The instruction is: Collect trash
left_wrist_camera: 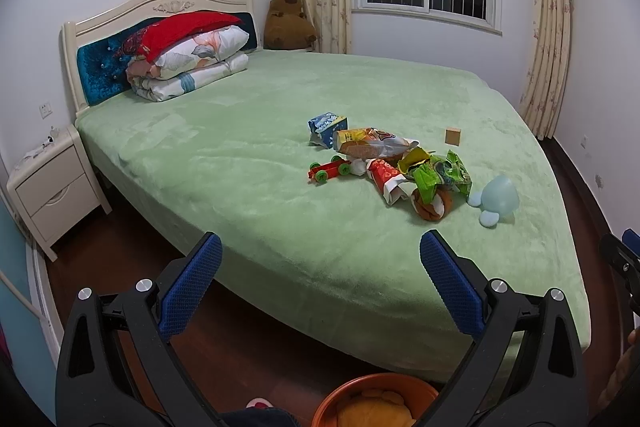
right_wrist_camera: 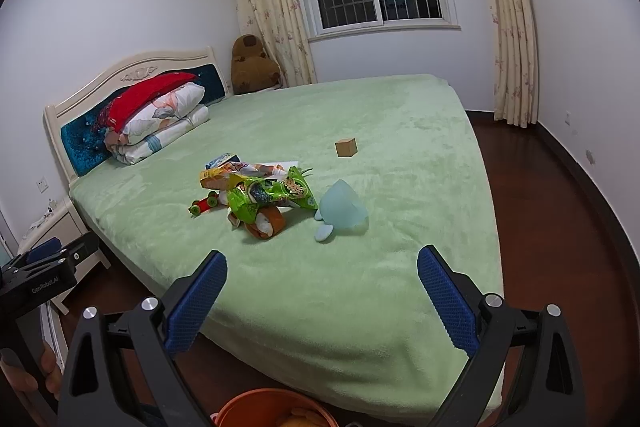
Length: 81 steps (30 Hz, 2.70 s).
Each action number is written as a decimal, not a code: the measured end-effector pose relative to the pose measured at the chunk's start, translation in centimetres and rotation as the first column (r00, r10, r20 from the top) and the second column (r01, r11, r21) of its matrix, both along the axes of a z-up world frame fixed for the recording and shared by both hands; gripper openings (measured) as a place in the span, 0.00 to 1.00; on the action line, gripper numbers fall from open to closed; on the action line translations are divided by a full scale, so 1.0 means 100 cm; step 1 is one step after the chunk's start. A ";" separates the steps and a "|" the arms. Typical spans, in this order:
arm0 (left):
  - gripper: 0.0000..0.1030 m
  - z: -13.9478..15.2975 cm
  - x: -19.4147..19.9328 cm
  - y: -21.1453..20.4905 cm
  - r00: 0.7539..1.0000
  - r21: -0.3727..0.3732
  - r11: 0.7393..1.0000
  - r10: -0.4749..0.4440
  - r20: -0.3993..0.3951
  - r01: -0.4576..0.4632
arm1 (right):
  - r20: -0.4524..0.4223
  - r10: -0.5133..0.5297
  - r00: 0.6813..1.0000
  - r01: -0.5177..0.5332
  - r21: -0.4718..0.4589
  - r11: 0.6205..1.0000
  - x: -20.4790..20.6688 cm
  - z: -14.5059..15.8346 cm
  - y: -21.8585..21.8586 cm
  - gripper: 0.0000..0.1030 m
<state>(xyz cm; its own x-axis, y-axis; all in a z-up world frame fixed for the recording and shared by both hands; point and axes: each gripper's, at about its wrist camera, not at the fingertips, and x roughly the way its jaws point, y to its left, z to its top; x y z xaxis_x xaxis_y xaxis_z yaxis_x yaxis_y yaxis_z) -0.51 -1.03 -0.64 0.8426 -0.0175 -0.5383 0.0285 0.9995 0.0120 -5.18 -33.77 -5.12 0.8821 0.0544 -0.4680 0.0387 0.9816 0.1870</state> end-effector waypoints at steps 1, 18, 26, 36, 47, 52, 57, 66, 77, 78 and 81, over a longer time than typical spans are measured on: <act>0.94 0.000 0.000 0.000 1.000 0.000 1.000 0.000 -0.001 0.000 | -0.002 0.001 1.000 -0.001 0.002 1.000 0.000 -0.001 0.001 0.92; 0.94 -0.004 0.003 0.001 1.000 0.007 1.000 0.005 -0.019 -0.005 | -0.027 0.008 1.000 -0.007 0.014 1.000 0.009 -0.008 -0.002 0.92; 0.94 -0.013 0.011 0.011 0.998 -0.012 1.000 0.023 -0.059 -0.024 | -0.074 0.044 0.996 -0.047 -0.038 0.998 0.051 -0.019 -0.002 0.92; 0.94 -0.029 0.015 0.029 0.994 0.007 0.999 0.053 -0.101 -0.052 | -0.257 0.115 0.960 -0.132 -0.047 0.990 0.187 -0.040 -0.027 0.92; 0.94 -0.037 0.021 0.039 0.988 0.014 0.997 0.078 -0.136 -0.077 | -0.406 0.248 0.879 -0.242 0.066 0.968 0.239 -0.065 -0.021 0.29; 0.94 -0.039 0.024 0.036 0.988 0.003 0.998 0.062 -0.144 -0.062 | -0.346 0.255 0.903 -0.232 0.107 0.967 0.215 -0.059 -0.020 0.10; 0.94 -0.044 0.035 0.024 0.985 -0.046 0.999 0.006 -0.174 -0.014 | -0.257 0.274 0.927 -0.245 0.138 0.960 0.169 -0.044 -0.022 0.09; 0.94 -0.065 0.101 -0.026 0.936 -0.228 0.952 -0.260 -0.237 0.206 | -0.116 0.306 0.945 -0.284 0.172 0.943 0.078 -0.020 -0.031 0.09; 0.94 -0.080 0.209 -0.097 0.897 -0.266 0.914 -0.371 -0.240 0.306 | -0.133 0.304 0.944 -0.281 0.163 0.946 0.034 -0.034 -0.032 0.09; 0.93 -0.079 0.213 -0.100 0.897 -0.272 0.912 -0.373 -0.237 0.307 | -0.135 0.305 0.943 -0.282 0.165 0.945 0.032 -0.036 -0.033 0.09; 0.89 -0.078 0.226 -0.106 0.895 -0.291 0.912 -0.366 -0.255 0.290 | -0.141 0.304 0.942 -0.280 0.170 0.945 0.030 -0.042 -0.035 0.09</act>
